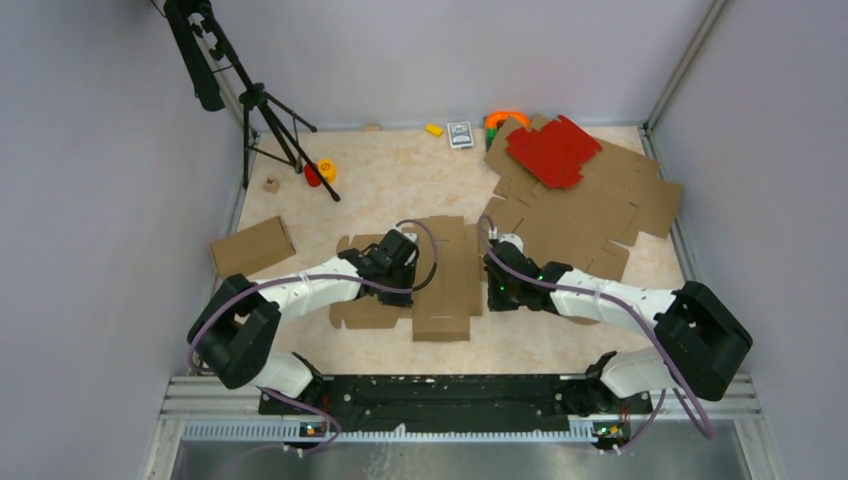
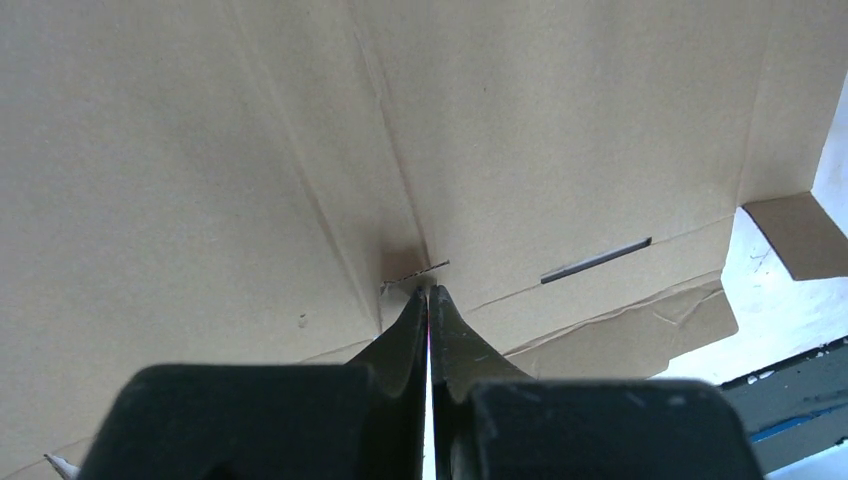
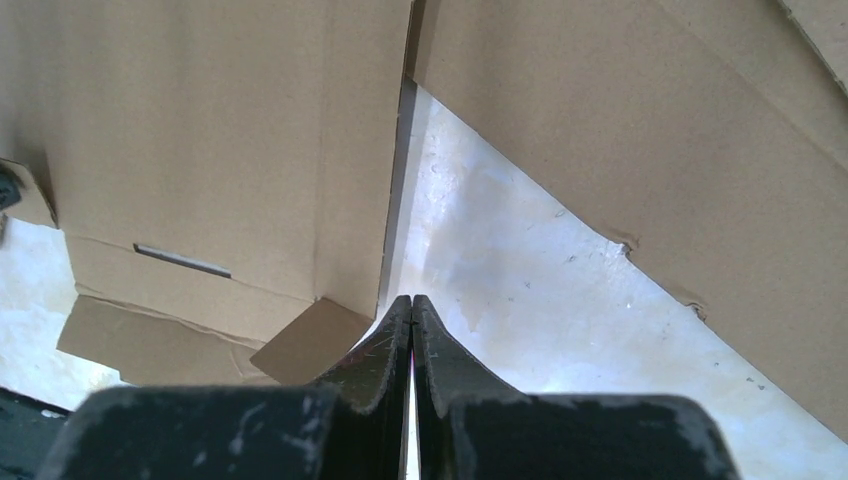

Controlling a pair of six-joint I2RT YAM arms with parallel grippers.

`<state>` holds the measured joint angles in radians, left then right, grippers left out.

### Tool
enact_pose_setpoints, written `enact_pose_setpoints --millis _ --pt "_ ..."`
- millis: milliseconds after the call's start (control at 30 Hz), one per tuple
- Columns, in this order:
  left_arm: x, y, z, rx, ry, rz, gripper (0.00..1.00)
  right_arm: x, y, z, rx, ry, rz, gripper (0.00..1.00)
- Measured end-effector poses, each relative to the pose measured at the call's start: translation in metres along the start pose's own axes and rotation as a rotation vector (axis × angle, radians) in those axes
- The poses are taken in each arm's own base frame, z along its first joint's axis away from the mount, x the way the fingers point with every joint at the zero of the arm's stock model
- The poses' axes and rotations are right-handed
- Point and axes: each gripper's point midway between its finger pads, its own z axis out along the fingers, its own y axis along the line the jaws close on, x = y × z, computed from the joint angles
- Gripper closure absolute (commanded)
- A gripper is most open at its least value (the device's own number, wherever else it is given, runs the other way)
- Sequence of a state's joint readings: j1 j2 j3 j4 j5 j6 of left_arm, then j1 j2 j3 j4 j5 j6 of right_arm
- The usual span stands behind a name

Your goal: Fold the paper box

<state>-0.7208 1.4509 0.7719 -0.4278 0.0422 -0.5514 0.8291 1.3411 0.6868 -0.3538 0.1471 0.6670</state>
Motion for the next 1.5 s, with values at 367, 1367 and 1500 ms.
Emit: enact_pose_setpoints --millis 367,1367,1500 --pt "-0.001 0.001 0.0 -0.015 0.012 0.004 1.0 0.009 0.005 -0.009 -0.042 0.036 -0.054 1.0" --pt "0.001 0.004 0.003 -0.034 0.027 0.005 1.0 -0.006 0.043 0.01 0.056 -0.043 -0.137 1.0" --pt "0.001 0.004 0.003 -0.034 0.028 0.008 1.0 -0.006 0.042 0.01 0.061 -0.044 -0.144 1.0"
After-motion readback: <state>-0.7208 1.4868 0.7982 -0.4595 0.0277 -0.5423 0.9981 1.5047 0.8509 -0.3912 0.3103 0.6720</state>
